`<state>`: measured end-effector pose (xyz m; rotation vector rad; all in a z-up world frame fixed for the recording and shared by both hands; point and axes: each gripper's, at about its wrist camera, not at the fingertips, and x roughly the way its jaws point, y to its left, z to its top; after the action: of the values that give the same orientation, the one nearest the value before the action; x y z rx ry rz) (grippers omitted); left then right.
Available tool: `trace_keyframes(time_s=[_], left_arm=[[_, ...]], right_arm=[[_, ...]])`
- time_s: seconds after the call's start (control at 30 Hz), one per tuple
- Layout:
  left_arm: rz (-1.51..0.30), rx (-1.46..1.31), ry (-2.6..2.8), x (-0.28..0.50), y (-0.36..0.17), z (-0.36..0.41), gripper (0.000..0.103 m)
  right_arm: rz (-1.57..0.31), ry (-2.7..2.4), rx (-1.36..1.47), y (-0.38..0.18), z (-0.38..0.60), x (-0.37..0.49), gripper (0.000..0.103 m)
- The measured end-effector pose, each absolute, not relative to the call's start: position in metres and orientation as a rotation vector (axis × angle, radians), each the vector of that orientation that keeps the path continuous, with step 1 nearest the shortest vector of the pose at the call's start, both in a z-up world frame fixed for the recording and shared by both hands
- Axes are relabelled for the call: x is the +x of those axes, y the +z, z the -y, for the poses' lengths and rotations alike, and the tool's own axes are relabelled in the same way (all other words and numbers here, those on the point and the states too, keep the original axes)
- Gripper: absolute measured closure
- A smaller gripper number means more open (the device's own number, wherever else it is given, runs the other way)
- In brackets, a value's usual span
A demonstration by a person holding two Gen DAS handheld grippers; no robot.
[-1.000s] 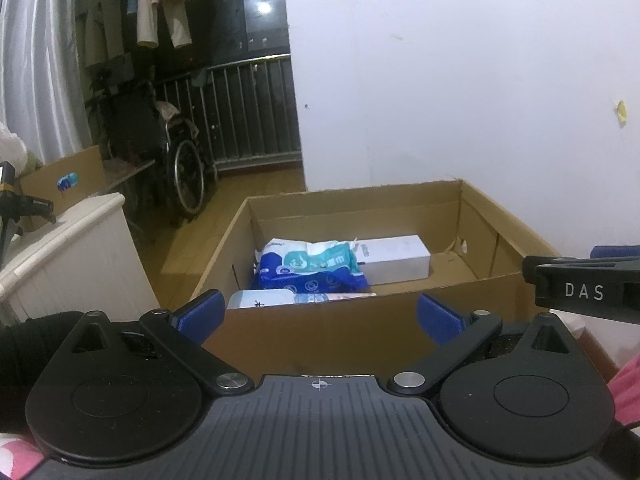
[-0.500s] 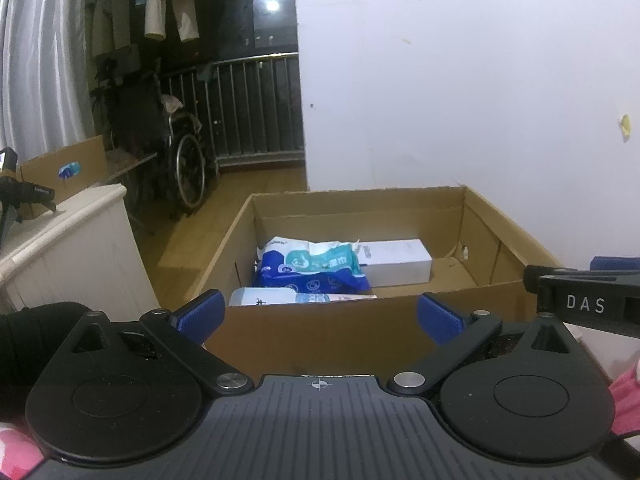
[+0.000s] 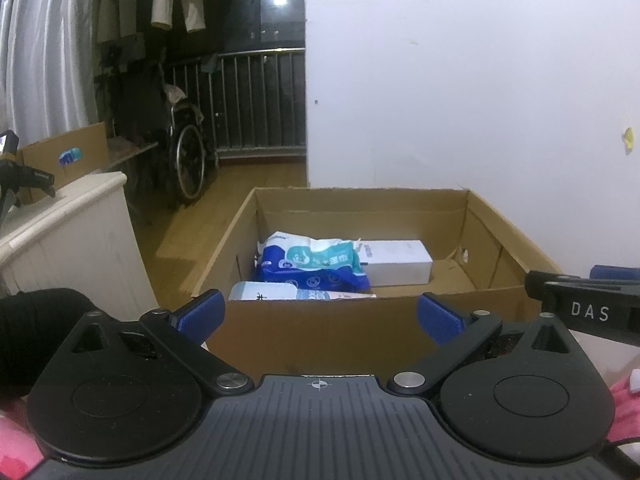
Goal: Organize objects
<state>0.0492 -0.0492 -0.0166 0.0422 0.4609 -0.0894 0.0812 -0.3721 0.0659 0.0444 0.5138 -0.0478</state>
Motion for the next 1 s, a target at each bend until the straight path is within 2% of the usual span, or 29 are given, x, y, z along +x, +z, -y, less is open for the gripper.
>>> trace_keyframes(time_s=[1.0], left_arm=[[-0.478, 0.051, -0.059, 0.0516, -0.0172, 0.0484, 0.000]], right_arm=[[-0.516, -0.043, 0.046, 0.0658, 0.3728, 0.0813, 0.030]])
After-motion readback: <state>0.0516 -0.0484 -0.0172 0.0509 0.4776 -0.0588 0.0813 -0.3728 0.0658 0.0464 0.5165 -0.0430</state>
